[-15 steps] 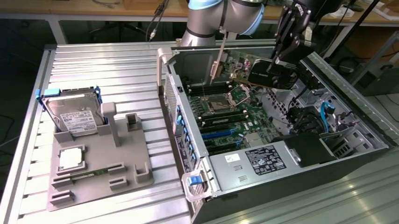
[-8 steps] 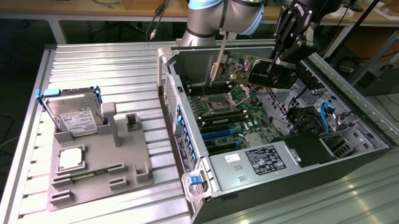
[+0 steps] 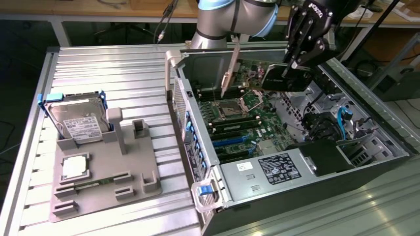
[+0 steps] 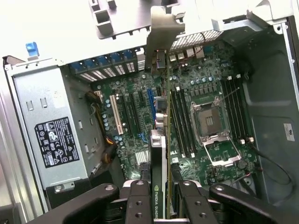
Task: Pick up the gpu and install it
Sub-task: 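Insert the gpu into the slot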
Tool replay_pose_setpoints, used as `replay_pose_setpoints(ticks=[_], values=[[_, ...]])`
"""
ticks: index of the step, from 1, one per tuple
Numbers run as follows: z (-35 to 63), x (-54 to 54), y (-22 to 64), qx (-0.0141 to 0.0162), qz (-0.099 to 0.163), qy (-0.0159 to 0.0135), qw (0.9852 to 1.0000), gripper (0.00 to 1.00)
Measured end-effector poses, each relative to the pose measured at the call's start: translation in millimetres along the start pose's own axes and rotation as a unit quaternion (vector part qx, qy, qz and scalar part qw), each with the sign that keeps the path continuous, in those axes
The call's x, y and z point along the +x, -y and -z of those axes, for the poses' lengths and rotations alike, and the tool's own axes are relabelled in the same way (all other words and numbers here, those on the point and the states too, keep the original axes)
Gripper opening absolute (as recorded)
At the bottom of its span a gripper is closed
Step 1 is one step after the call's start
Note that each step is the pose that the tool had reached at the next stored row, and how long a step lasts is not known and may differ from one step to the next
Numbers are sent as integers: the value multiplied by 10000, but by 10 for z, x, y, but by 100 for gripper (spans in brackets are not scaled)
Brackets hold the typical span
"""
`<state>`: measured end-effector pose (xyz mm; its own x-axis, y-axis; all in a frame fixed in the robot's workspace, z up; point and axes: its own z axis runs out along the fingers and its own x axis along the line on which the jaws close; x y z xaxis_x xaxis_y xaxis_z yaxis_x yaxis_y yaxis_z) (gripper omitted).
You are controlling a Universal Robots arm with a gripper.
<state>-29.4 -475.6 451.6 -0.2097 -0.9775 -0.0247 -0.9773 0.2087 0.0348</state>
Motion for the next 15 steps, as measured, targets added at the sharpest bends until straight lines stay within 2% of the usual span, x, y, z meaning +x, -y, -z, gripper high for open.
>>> replay_pose_setpoints(ticks=[5,8,10,15], values=[[0,0,0,-10,422,-15,9991,27],[0,0,0,-18,733,-26,9973,27],[0,0,0,-21,846,-30,9964,27],[0,0,0,-29,1193,-42,9928,27]])
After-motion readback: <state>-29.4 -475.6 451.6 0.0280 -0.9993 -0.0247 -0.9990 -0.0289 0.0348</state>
